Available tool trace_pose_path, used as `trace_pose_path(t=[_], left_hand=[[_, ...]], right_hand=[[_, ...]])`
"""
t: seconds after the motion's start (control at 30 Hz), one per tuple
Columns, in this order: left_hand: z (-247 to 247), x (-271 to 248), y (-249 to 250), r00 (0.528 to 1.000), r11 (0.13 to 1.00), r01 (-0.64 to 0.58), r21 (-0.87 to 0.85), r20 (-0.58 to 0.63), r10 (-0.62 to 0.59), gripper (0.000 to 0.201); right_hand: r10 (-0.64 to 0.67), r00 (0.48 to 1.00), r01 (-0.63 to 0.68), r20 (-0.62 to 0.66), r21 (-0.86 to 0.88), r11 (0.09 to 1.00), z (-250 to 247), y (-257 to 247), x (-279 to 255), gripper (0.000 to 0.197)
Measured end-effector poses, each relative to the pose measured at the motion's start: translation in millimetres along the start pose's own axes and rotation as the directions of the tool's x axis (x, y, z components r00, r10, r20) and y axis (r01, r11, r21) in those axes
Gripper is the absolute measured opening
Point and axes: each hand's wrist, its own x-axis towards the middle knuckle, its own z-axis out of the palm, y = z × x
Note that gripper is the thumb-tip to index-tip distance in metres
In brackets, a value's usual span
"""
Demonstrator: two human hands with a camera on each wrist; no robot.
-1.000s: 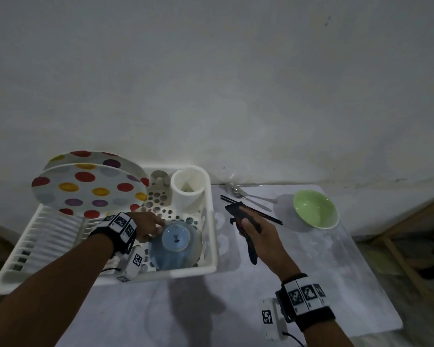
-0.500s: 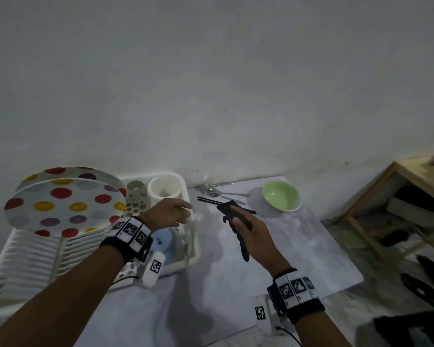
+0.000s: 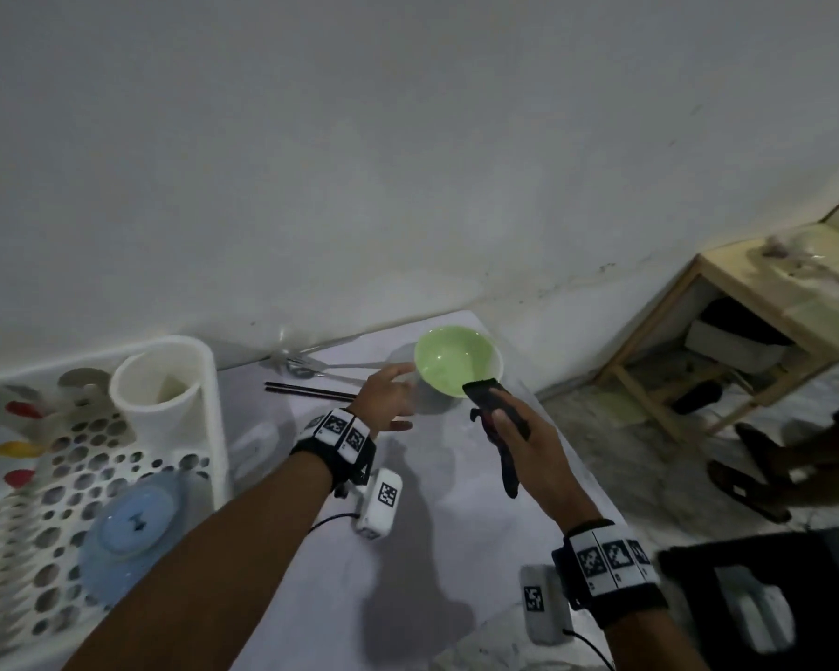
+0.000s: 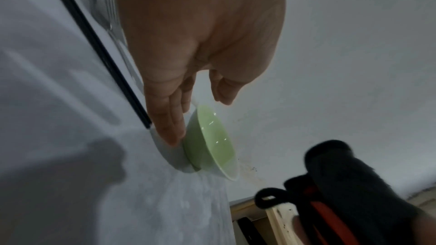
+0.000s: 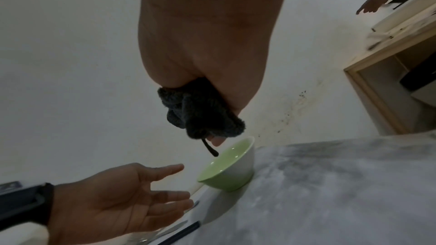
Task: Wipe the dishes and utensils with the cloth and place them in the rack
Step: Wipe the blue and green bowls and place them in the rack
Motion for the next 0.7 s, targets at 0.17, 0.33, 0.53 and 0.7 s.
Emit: trace_pose_path(t=[0.17,0.33,0.53,0.7], left_hand=[[31.8,61.1,-12.5,0.996,0.998,0.056,-0.022,-0.07,-0.057,0.033],[43.6,90.9,-18.4,0.955,0.942,-0.061,0.329,-0.256,0.151,0.044],[36.7,77.0,-37.6,0.949,0.944,-0.106,0.313,-0.252,0.19,0.053],[18.3,38.0,-73.9,0.965,0.976,-0.134,0.171,-0.201,0.168,0.056]], right_hand=[[0.007,1.0,-0.007,-0.012,-0.011,1.0,-37.1,19.4,21.7,0.045],[0.03,1.0,-0.03,-0.008,0.01,0.999,-50.1,34.7,35.8,0.04],[0.03,1.0,-0.03,0.005,0.013,0.999,-30.4,26.8,44.5,0.038],[0.079,0.997,-0.079,0.001,0.001,0.997,3.6,28.7,41.3,0.03]])
